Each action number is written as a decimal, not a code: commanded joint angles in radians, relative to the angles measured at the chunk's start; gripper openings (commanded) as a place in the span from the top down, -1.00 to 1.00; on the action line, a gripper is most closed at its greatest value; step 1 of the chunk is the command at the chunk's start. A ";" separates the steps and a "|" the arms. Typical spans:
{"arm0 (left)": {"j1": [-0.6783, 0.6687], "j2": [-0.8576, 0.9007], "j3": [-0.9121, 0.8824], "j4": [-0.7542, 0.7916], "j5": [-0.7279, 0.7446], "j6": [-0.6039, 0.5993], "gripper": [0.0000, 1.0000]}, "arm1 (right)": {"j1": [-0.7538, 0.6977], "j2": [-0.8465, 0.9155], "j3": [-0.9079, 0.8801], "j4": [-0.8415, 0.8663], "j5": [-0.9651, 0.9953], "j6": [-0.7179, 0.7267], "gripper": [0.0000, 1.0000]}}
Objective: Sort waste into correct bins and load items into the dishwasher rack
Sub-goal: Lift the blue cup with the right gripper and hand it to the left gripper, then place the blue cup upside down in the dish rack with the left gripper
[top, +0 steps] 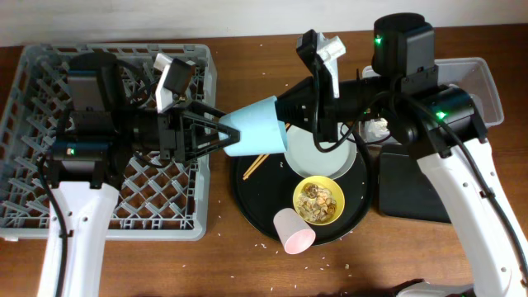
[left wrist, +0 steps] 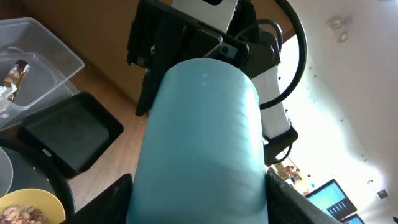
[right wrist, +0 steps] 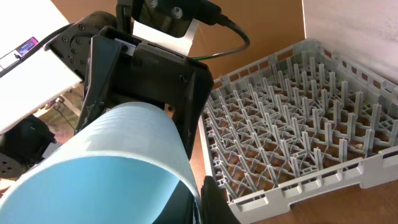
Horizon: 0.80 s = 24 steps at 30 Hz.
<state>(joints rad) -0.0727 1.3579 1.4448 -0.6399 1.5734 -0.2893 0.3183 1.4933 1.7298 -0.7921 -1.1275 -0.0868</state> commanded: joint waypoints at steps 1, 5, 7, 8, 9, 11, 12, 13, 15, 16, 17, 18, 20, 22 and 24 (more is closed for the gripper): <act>-0.008 -0.006 0.008 -0.008 0.000 -0.019 -0.72 | 0.002 0.000 0.006 0.029 0.021 0.026 0.92; -0.008 -0.006 0.008 -0.007 0.000 -0.040 -0.57 | 0.002 0.000 0.006 0.081 0.021 0.078 0.92; -0.008 -0.006 0.008 -0.007 0.000 -0.039 -0.31 | 0.002 0.000 0.006 0.068 0.021 0.078 0.92; -0.008 -0.006 0.008 -0.006 -0.001 -0.039 -0.24 | 0.002 0.000 0.006 0.057 0.021 0.078 0.92; -0.008 -0.006 0.008 -0.006 -0.002 -0.039 -0.24 | 0.002 0.000 0.006 0.047 0.021 0.078 0.92; -0.008 -0.006 0.008 -0.003 -0.002 -0.040 -0.44 | 0.003 0.000 0.006 0.031 0.021 0.077 0.92; -0.008 -0.006 0.008 -0.003 -0.002 -0.039 -0.51 | 0.009 0.000 0.006 0.030 0.021 0.077 0.92; -0.008 -0.006 0.008 -0.003 -0.002 -0.039 -0.57 | 0.019 0.000 0.005 0.032 0.021 0.077 0.92; -0.008 -0.006 0.008 -0.003 -0.001 -0.040 -0.59 | 0.042 0.000 0.005 0.038 0.032 0.077 0.92; -0.008 -0.006 0.008 -0.003 0.000 -0.040 -0.59 | 0.048 0.000 0.006 0.037 0.068 0.077 0.92; -0.008 -0.006 0.008 -0.004 0.000 -0.040 -0.56 | 0.048 0.000 0.005 0.033 0.090 0.077 0.92; -0.008 -0.006 0.008 -0.004 -0.001 -0.040 -0.51 | 0.048 0.000 0.006 0.032 0.092 0.077 0.92; -0.008 -0.006 0.008 -0.004 0.000 -0.040 -0.33 | 0.049 0.000 0.005 0.025 0.092 0.077 0.92; -0.008 -0.006 0.008 -0.003 -0.002 -0.039 -0.18 | 0.049 0.000 0.005 0.018 0.092 0.077 0.24; -0.008 -0.006 0.008 -0.003 -0.027 -0.038 0.01 | 0.048 0.000 0.006 0.023 0.092 0.077 -0.67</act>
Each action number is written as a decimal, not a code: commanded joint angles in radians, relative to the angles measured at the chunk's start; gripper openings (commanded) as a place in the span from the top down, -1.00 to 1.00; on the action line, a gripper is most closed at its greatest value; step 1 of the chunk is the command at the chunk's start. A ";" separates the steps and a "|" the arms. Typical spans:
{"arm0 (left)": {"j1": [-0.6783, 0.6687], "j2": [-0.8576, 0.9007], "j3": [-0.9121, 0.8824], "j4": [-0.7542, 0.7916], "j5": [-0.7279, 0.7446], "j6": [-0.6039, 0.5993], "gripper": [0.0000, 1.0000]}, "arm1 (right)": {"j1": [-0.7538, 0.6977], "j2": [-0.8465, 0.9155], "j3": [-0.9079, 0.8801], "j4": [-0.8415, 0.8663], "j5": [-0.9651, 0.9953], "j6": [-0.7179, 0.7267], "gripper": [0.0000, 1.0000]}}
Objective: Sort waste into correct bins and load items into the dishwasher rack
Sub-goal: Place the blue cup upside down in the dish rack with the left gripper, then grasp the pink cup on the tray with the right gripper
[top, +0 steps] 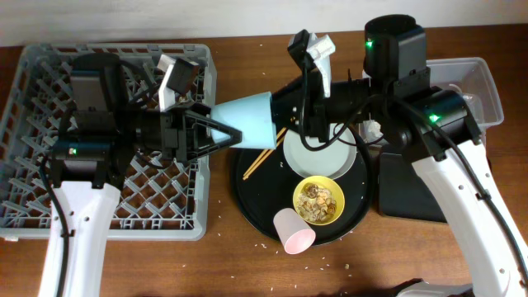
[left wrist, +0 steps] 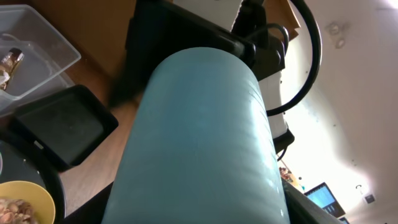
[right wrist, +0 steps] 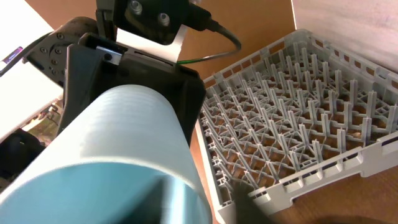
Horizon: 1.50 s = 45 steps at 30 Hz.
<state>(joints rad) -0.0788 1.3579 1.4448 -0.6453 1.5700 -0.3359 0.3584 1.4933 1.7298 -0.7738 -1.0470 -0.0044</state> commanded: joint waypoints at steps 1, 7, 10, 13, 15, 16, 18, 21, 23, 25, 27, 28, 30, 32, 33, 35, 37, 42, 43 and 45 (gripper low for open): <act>-0.002 -0.006 0.008 0.002 -0.061 0.029 0.12 | 0.001 0.000 0.006 0.010 0.012 -0.005 -0.84; 0.018 -0.008 0.008 -0.092 -0.468 0.073 0.18 | -0.117 -0.028 0.006 -0.011 0.013 0.058 -0.94; 0.100 -0.043 0.008 -0.330 -1.025 0.075 0.19 | -0.150 -0.028 0.006 -0.129 0.156 0.116 -0.96; 0.246 -0.082 0.008 -0.533 -1.432 -0.010 0.19 | -0.110 -0.026 0.006 -0.309 0.423 0.127 -0.98; 0.416 -0.076 0.007 -0.677 -1.585 -0.098 0.18 | -0.045 -0.013 0.003 -0.410 0.583 0.142 -0.99; 0.464 -0.071 0.004 -0.695 -1.602 -0.098 0.18 | -0.029 -0.010 0.001 -0.424 0.602 0.141 -0.98; 0.578 -0.058 -0.016 -0.694 -1.622 -0.099 0.19 | 0.018 0.006 -0.006 -0.447 0.641 0.141 -0.99; 0.692 -0.047 -0.063 -0.670 -1.619 -0.124 0.18 | 0.051 0.034 -0.008 -0.449 0.640 0.142 -0.99; 0.737 -0.035 -0.108 -0.644 -1.601 -0.124 0.17 | 0.054 0.045 -0.008 -0.450 0.640 0.142 -0.99; 0.747 -0.017 -0.181 -0.596 -1.541 -0.123 0.17 | 0.054 0.050 -0.008 -0.449 0.640 0.141 -0.99; 0.747 0.018 -0.259 -0.513 -1.509 -0.123 0.17 | 0.054 0.050 -0.008 -0.450 0.640 0.141 -0.99; 0.747 0.036 -0.286 -0.472 -1.484 -0.123 0.17 | 0.054 0.050 -0.008 -0.451 0.641 0.141 -0.99; 0.747 0.091 -0.325 -0.402 -1.443 -0.123 0.17 | 0.054 0.050 -0.008 -0.452 0.641 0.141 -0.99; 0.747 0.144 -0.335 -0.358 -1.469 -0.123 -0.03 | 0.054 0.050 -0.008 -0.454 0.640 0.141 -0.99; 0.747 0.172 -0.335 -0.346 -1.468 -0.123 -0.07 | 0.054 0.050 -0.008 -0.454 0.641 0.141 -0.99; 0.747 0.188 -0.335 -0.348 -1.450 -0.122 -0.16 | 0.054 0.051 -0.013 -0.457 0.645 0.141 -0.99; 0.747 0.182 -0.327 -0.355 -1.333 -0.034 -0.47 | 0.054 0.057 -0.047 -0.460 0.671 0.151 -0.96; 0.746 0.115 -0.199 -0.486 -1.255 0.021 -0.98 | 0.100 0.069 -0.293 -0.427 0.666 0.250 -0.85; 0.741 0.087 -0.169 -0.515 -1.230 0.049 -0.98 | 0.113 0.069 -0.342 -0.411 0.666 0.251 -0.83; 0.713 0.024 -0.133 -0.548 -1.167 0.124 -0.97 | 0.129 0.069 -0.384 -0.412 0.662 0.285 -0.68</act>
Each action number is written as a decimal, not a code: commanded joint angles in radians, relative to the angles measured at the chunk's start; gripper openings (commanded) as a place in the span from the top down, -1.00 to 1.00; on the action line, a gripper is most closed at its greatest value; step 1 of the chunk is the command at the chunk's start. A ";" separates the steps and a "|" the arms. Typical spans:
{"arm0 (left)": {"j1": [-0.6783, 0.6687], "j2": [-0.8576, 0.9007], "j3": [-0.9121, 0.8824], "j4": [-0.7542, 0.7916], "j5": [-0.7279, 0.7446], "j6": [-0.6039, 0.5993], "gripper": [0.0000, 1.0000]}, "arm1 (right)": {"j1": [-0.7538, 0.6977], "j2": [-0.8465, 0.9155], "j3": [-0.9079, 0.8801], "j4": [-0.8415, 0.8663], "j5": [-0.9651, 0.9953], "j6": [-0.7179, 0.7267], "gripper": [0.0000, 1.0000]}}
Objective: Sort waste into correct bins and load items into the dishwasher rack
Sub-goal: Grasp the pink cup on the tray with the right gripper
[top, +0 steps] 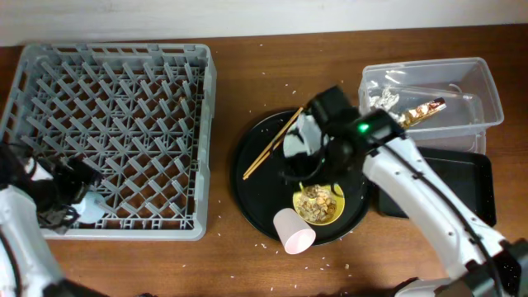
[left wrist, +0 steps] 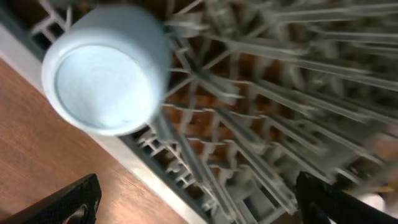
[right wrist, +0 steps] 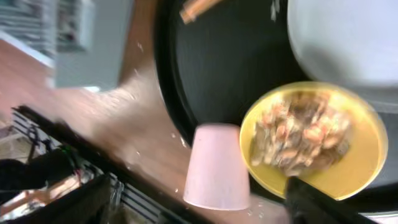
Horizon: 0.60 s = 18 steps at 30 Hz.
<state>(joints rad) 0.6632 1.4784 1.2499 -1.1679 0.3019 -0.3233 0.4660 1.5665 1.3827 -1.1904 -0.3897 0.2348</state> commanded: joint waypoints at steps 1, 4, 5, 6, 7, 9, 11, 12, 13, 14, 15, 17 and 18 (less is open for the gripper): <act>-0.055 -0.132 0.067 -0.026 0.144 0.163 -0.94 | 0.030 -0.004 -0.042 0.005 0.005 0.056 -0.67; -0.246 -0.248 0.068 -0.032 0.308 0.342 -0.67 | 0.023 -0.004 -0.045 0.036 0.021 0.089 -0.54; -0.332 -0.267 0.068 -0.043 0.307 0.365 -0.64 | 0.011 -0.004 -0.045 0.048 0.041 0.132 -0.51; -0.417 -0.277 0.068 -0.055 0.306 0.396 -0.63 | -0.005 -0.004 -0.045 0.068 0.047 0.153 -0.41; -0.529 -0.278 0.067 -0.069 0.291 0.438 -0.59 | -0.042 -0.004 -0.043 0.095 0.009 0.174 -0.18; -0.698 -0.269 0.067 -0.076 0.211 0.438 -0.50 | -0.079 -0.004 -0.043 0.079 -0.091 0.164 0.04; -0.816 -0.263 0.066 -0.063 0.157 0.437 -0.34 | -0.080 -0.004 -0.043 -0.037 -0.126 0.135 0.17; -0.847 -0.263 0.067 -0.040 0.142 0.422 -0.36 | -0.052 -0.004 -0.047 -0.096 -0.126 0.116 0.15; -0.854 -0.263 0.067 -0.015 0.142 0.417 -0.36 | -0.016 -0.004 -0.054 -0.138 -0.126 0.118 0.15; -0.846 -0.263 0.067 0.011 0.142 0.408 -0.36 | 0.030 -0.004 -0.064 -0.161 -0.107 0.142 0.02; -0.834 -0.263 0.067 0.024 0.142 0.399 -0.36 | 0.067 -0.005 -0.078 -0.164 -0.064 0.223 0.02; -0.819 -0.263 0.067 0.022 0.142 0.399 -0.37 | 0.112 -0.005 -0.118 -0.151 -0.043 0.311 0.02; -0.813 -0.263 0.067 0.019 0.142 0.399 -0.37 | 0.134 -0.005 -0.152 -0.144 -0.043 0.348 0.01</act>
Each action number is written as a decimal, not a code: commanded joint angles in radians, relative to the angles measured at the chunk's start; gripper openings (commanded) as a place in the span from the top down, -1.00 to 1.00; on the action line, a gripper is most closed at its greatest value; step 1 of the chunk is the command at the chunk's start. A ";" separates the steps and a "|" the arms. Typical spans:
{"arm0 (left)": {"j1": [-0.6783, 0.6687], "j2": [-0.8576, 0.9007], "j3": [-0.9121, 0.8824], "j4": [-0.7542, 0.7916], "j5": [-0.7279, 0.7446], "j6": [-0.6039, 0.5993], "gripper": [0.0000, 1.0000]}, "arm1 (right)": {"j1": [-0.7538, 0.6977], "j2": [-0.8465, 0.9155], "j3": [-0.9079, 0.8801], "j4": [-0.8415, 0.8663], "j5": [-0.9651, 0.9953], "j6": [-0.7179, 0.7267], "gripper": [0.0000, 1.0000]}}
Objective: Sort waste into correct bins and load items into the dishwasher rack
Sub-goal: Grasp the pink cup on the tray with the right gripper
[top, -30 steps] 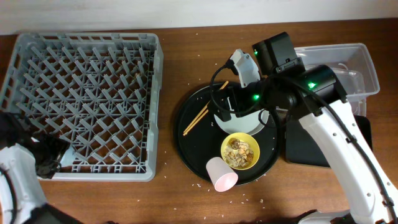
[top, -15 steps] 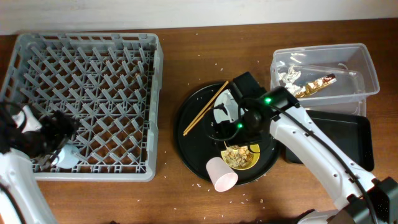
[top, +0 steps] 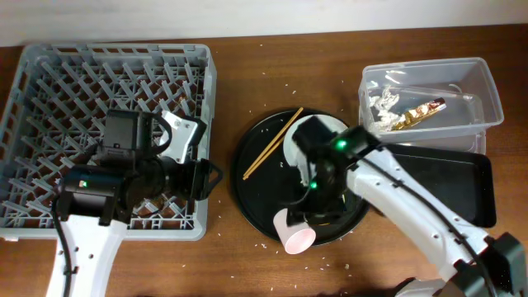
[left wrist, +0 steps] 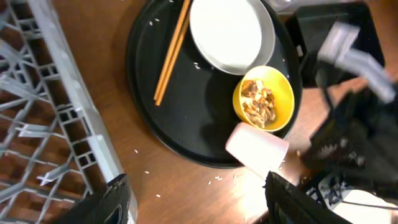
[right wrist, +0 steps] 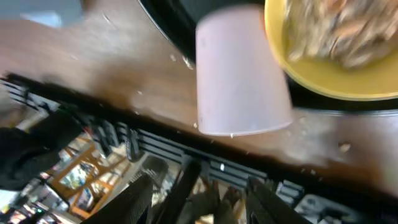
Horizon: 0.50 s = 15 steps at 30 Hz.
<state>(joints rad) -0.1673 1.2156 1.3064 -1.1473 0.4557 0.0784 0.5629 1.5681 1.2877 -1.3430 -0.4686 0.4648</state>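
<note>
A pink cup (top: pixel 294 234) lies on its side at the front rim of the round black tray (top: pixel 256 190), beside a yellow bowl (left wrist: pixel 263 98) of food scraps. My right gripper (top: pixel 301 216) hovers open just above the pink cup (right wrist: pixel 242 74), nothing between its fingers (right wrist: pixel 140 199). My left gripper (top: pixel 206 177) is open and empty at the right front edge of the grey dishwasher rack (top: pixel 49 82), facing the tray. A white plate (left wrist: pixel 227 32) and chopsticks (top: pixel 272 155) also lie on the tray. The blue cup is hidden.
A clear bin (top: pixel 487 82) holding wrappers stands at the back right, and a flat black tray (top: pixel 445 181) lies in front of it. Rice grains are scattered over the wooden table (top: pixel 247 49). My right arm covers most of the bowl from overhead.
My left gripper has moved from the rack's front left corner, over the upturned blue cup, to the rack's right front edge. My right gripper has dropped from over the bowl to the pink cup.
The blue cup hung between both grippers over the tray's left edge, then a little nearer the rack. Later it stood upside down in the rack's front left corner with my left gripper open above it. Now both grippers are open, the right one at the pink cup.
</note>
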 commanded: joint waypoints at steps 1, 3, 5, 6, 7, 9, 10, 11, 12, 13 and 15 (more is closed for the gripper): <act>0.025 0.000 0.010 -0.005 -0.011 -0.002 -0.37 | 0.059 -0.007 -0.096 0.031 0.036 0.146 -0.03; 0.039 0.000 0.010 -0.005 -0.011 -0.002 -0.37 | 0.070 -0.006 -0.141 0.065 0.035 0.172 -0.16; 0.056 0.000 0.010 -0.005 -0.011 -0.002 -0.37 | 0.071 -0.006 -0.182 0.099 0.035 0.185 -0.28; 0.060 0.000 0.010 -0.003 -0.011 -0.002 -0.38 | 0.072 -0.006 -0.210 0.146 0.032 0.209 -0.29; 0.060 0.000 0.010 0.000 -0.011 -0.002 -0.37 | 0.072 -0.006 -0.225 0.189 0.032 0.223 -0.29; 0.060 0.000 0.010 0.002 -0.011 -0.002 -0.37 | 0.072 -0.006 -0.236 0.272 0.031 0.233 -0.22; 0.060 0.000 0.010 0.002 -0.011 -0.002 -0.37 | 0.072 -0.006 -0.236 0.309 0.022 0.236 -0.19; 0.060 0.000 0.010 0.002 -0.011 -0.002 -0.37 | 0.072 -0.006 -0.236 0.353 0.009 0.241 -0.16; 0.060 0.000 0.010 0.003 -0.011 -0.002 -0.38 | 0.072 -0.006 -0.236 0.383 0.009 0.251 -0.14; 0.060 0.000 0.010 0.002 -0.011 -0.002 -0.38 | 0.072 -0.007 -0.235 0.410 0.008 0.251 -0.13; 0.060 0.000 0.010 0.002 -0.011 -0.002 -0.38 | 0.072 -0.007 -0.232 0.435 0.008 0.251 -0.09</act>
<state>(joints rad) -0.1131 1.2156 1.3064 -1.1473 0.4511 0.0784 0.6285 1.5673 1.0542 -0.9237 -0.4545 0.7025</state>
